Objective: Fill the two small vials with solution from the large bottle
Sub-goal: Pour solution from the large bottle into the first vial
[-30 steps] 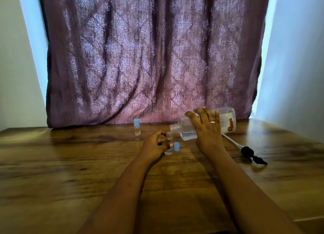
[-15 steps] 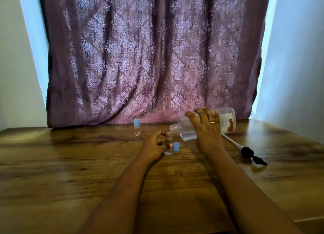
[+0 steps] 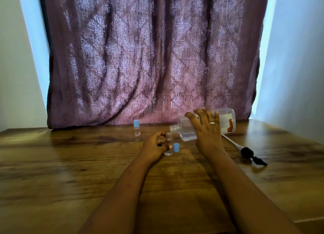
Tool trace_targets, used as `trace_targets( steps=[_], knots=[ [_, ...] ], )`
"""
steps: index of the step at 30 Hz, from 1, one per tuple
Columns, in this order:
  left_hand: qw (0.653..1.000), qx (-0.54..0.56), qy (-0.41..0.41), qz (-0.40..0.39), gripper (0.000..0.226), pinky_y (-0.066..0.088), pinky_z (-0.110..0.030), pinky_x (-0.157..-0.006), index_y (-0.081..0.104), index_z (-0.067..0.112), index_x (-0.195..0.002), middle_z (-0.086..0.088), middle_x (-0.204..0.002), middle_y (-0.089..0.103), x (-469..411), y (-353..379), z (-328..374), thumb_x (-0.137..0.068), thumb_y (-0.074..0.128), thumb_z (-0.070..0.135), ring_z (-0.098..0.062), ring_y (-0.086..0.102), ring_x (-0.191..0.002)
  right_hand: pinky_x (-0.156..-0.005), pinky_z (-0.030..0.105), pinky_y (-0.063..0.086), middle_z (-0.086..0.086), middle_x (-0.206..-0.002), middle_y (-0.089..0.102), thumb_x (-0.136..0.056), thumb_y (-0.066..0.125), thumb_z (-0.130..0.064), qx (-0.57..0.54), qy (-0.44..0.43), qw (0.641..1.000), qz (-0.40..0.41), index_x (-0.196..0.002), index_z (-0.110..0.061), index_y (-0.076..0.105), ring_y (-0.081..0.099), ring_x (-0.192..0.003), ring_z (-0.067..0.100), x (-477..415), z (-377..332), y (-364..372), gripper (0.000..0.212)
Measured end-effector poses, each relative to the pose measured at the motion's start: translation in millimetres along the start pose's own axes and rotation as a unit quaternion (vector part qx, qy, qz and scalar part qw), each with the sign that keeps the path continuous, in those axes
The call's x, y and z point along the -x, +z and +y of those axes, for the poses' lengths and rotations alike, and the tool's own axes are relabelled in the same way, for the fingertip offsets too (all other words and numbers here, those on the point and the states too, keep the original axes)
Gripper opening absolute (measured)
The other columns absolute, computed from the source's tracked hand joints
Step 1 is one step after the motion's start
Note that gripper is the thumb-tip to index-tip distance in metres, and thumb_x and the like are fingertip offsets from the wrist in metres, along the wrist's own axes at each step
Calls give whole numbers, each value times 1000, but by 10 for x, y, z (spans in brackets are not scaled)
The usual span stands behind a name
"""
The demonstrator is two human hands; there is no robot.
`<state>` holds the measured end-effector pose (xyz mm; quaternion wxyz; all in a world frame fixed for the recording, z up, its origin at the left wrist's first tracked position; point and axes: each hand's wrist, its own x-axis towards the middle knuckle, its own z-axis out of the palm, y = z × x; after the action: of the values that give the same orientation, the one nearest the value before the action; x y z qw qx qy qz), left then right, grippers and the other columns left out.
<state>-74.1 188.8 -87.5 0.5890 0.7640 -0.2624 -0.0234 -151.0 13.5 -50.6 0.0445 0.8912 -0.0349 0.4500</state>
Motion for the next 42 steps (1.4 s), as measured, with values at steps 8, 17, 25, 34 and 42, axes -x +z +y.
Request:
trace_targets(
  steps=[8,17,25,34,42],
  knots=[
    [1000,-1,-8,-5,53,61,-50,-81,59,32,-98,-1,-111,72,35,-6,20,-76,70,-14,-24,69,-98,-111,48,3,12,-134,47,-50,72,8,2,4,1000,-5,-130,-26,41,30,-132,37,-1,1,7,91],
    [999,34,-16,-26,53,59,-32,-64,57,25,-103,-9,-110,69,70,-14,54,-76,65,-21,-19,68,-84,-112,49,5,12,-133,48,-51,70,8,3,1,1000,-1,-129,-26,40,31,-132,36,-1,4,10,90],
    [1000,10,-14,-13,57,59,-57,-81,60,34,-95,-10,-101,72,66,-26,25,-73,68,-18,-34,70,-96,-112,48,4,11,-133,47,-50,72,7,3,0,1000,-2,-129,-28,38,30,-131,35,-2,11,16,92],
    [1000,12,-20,-18,55,58,-59,-83,59,24,-110,-5,-102,73,87,-30,53,-77,64,-19,-26,71,-97,-112,49,3,12,-133,48,-51,74,6,-4,3,1000,-3,-129,-25,42,32,-131,37,-12,10,9,90],
    [1000,3,-22,-14,56,57,-63,-79,60,25,-110,-7,-97,75,71,-34,26,-76,64,-19,-29,72,-93,-112,48,4,12,-132,49,-52,74,4,-7,0,1000,3,-128,-26,39,33,-130,37,-8,14,12,89]
  ],
)
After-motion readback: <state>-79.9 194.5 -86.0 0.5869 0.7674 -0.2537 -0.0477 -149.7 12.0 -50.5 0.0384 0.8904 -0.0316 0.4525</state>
